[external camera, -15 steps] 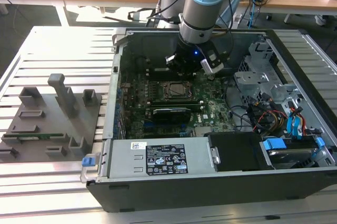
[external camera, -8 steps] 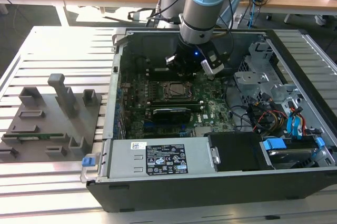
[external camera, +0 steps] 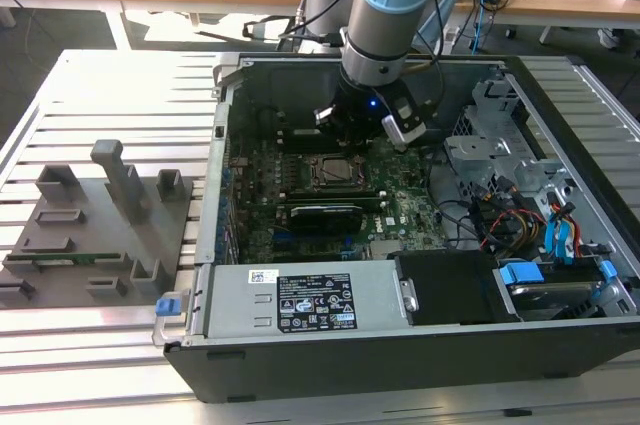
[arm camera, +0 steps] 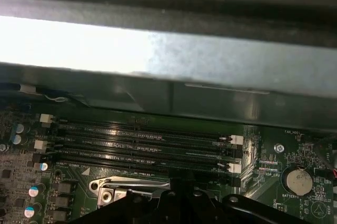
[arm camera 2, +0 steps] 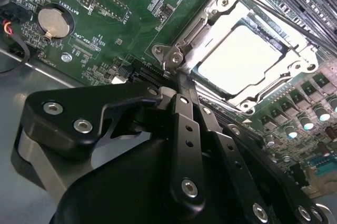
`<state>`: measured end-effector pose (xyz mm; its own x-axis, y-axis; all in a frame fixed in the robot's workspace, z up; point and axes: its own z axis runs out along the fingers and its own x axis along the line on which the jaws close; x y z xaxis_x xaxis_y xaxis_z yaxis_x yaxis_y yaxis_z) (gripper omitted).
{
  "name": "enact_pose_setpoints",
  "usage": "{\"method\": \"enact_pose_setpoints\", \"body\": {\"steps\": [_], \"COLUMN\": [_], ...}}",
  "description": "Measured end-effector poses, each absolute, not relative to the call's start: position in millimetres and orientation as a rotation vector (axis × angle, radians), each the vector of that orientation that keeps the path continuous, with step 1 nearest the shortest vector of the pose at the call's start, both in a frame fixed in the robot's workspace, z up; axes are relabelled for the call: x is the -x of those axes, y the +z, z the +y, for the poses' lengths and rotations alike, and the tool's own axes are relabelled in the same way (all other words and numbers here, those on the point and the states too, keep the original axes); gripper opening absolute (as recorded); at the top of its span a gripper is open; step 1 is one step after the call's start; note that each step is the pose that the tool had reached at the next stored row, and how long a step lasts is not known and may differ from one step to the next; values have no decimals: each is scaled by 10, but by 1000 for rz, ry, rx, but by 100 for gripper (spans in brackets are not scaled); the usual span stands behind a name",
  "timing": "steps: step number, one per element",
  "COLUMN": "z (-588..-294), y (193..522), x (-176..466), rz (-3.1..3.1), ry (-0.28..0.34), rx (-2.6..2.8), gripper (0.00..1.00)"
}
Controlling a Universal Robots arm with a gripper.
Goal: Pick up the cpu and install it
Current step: 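Install the first cpu locking lever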
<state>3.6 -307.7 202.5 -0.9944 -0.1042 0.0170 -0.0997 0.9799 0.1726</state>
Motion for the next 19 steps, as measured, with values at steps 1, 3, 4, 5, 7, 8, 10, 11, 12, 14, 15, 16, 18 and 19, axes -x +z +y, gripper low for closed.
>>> {"method": "enact_pose_setpoints", "body": {"steps": [1, 3, 4, 5, 7, 8, 10, 11, 12, 14, 15, 16, 18, 19], "z": [-3078, -3077, -3077, -3077, -3078, -3078, -3078, -3078, -3078, -3078, -3078, -3078, -3078, -3078], "y": [2022, 2013, 2010, 2008, 2005, 2004, 2003, 2003, 2010, 2030, 2045, 2047, 2048, 2048], "x": [-36, -37, -37, -36, -36, -36, -37, -37, -37, -37, -34, -28, 14, 34], "rz": [-3100, -3100, -3100, -3100, -3100, -3100, -3100, -3100, -3100, -3100, -3101, -3102, -3102, -3102], "ry": [-268, -269, -268, -268, -268, -268, -268, -268, -269, -269, -269, -269, -282, -286], "rx": [-160, -160, -160, -160, -160, -160, -160, -160, -160, -160, -160, -160, -160, -160], "gripper": [11, 11, 11, 11, 11, 11, 11, 11, 11, 11, 11, 11, 11, 11]}}
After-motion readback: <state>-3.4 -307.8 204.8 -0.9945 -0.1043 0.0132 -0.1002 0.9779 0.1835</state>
